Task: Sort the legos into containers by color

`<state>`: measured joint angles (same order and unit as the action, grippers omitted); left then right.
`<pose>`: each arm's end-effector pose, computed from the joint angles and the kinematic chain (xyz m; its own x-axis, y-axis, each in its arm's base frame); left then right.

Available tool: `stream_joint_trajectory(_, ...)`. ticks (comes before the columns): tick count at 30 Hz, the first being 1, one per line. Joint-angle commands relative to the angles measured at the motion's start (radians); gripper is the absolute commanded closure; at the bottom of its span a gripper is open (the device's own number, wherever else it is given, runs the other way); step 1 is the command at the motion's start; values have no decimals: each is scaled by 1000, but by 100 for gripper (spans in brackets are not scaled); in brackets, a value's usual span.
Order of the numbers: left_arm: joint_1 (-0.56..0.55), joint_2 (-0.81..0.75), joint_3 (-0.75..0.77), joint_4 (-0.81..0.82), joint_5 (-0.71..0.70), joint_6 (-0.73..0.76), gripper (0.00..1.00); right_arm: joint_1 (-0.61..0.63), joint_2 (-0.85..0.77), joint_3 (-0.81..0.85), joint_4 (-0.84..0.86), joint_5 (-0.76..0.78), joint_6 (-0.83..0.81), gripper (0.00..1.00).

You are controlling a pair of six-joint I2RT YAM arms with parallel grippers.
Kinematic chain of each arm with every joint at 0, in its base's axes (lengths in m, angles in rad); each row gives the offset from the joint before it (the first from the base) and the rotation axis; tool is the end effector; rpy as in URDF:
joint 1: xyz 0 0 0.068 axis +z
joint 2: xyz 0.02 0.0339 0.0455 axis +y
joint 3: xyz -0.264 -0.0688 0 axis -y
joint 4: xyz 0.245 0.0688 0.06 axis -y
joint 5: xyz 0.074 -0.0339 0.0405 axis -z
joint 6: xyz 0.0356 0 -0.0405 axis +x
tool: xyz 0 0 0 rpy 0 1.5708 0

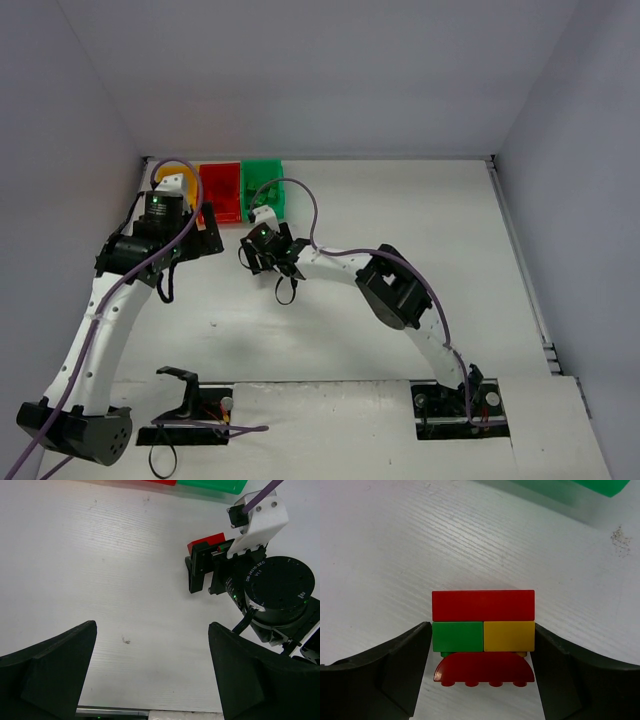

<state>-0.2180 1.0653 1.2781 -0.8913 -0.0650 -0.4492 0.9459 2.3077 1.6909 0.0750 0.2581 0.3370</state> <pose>0.1999 -0.0419 0.3861 -0.6243 -0.3055 -0.7190 -0.1162 0.9464 -0.3013 0.3144 0.4204 0.1603 -0.5017 -0.1490 -0.8521 -0.5196 0.8395 0.1591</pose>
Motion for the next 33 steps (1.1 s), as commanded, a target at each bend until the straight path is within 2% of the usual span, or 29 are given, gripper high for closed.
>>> stream_joint_trajectory(1, 5, -1, 26, 2, -13, 17, 14, 4, -2, 39, 14, 61, 10, 28)
stream_joint_trajectory(4, 5, 7, 23, 2, -10, 18, 14, 4, 1, 33, 14, 72, 7, 35)
stream_joint_trajectory(6, 5, 12, 20, 3, -4, 18, 14, 4, -1, 26, 14, 79, 4, 43)
stream_joint_trajectory(9, 5, 15, 15, 11, 5, 18, 14, 4, -8, 6, 16, 96, -9, 64)
stream_joint_trajectory(10, 5, 18, 13, 18, 8, 21, 14, 4, -20, -3, 22, 95, -18, 77)
stream_joint_trajectory(13, 5, 24, 9, 28, 42, 26, 14, 4, -79, -81, 97, 50, -93, 100)
stream_joint_trajectory(17, 5, 28, 10, 40, 103, 38, 14, 4, -227, -265, 305, -49, -219, 100)
stream_joint_trajectory(18, 5, 30, 9, 46, 122, 41, 14, 4, -305, -313, 349, -92, -249, 100)
stream_joint_trajectory(19, 6, 32, 9, 54, 167, 49, 14, 2, -347, -404, 389, -109, -297, 100)
stream_joint_trajectory(20, 6, 33, 9, 60, 194, 53, 14, 1, -385, -448, 458, -140, -324, 100)
stream_joint_trajectory(22, 6, 35, 6, 84, 255, 66, 14, -9, -491, -541, 491, -252, -415, 100)
stream_joint_trajectory(23, 6, 35, 4, 94, 327, 70, 14, -12, -525, -569, 523, -304, -444, 100)
stream_joint_trajectory(27, 6, 50, -5, 169, 519, 57, 14, -29, -712, -691, 575, -515, -542, 100)
stream_joint_trajectory(33, 5, 103, 6, 239, 762, -5, 14, -48, -865, -747, 499, -622, -615, 100)
